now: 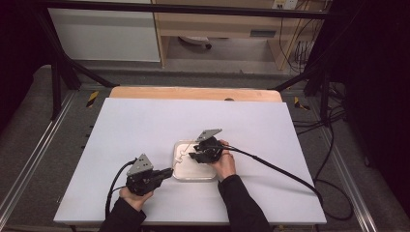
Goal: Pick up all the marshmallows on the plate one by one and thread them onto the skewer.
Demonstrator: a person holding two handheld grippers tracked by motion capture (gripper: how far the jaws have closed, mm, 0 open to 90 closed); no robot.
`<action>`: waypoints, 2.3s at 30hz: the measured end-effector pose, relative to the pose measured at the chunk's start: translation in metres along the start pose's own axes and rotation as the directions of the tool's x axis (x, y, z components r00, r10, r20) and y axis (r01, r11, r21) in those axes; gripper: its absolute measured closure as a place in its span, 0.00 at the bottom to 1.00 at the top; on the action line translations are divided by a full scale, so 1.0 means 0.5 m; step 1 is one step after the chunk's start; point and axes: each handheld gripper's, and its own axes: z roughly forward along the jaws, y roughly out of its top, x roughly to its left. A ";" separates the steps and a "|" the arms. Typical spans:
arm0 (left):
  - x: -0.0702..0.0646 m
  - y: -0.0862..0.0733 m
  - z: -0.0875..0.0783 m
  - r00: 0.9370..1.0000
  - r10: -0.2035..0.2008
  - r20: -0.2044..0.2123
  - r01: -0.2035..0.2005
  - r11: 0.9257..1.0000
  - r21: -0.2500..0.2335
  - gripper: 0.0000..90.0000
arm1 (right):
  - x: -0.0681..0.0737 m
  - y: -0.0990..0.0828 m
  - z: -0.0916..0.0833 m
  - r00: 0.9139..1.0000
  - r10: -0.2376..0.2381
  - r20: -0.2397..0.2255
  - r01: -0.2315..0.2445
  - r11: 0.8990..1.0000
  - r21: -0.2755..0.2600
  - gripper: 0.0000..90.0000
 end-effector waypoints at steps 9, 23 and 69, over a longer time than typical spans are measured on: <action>-0.001 0.000 0.000 1.000 0.002 -0.001 -0.002 1.000 0.001 0.98 | -0.001 0.000 -0.003 1.000 0.006 0.009 -0.006 1.000 0.009 0.79; -0.002 0.000 -0.002 1.000 0.004 0.000 -0.004 1.000 -0.005 0.98 | -0.003 0.015 -0.056 0.996 0.078 -0.032 -0.079 0.996 -0.031 0.80; -0.031 -0.006 0.014 0.997 0.070 0.024 -0.070 0.998 0.008 0.98 | -0.020 0.004 -0.229 0.888 0.277 -0.368 -0.403 0.854 -0.328 0.80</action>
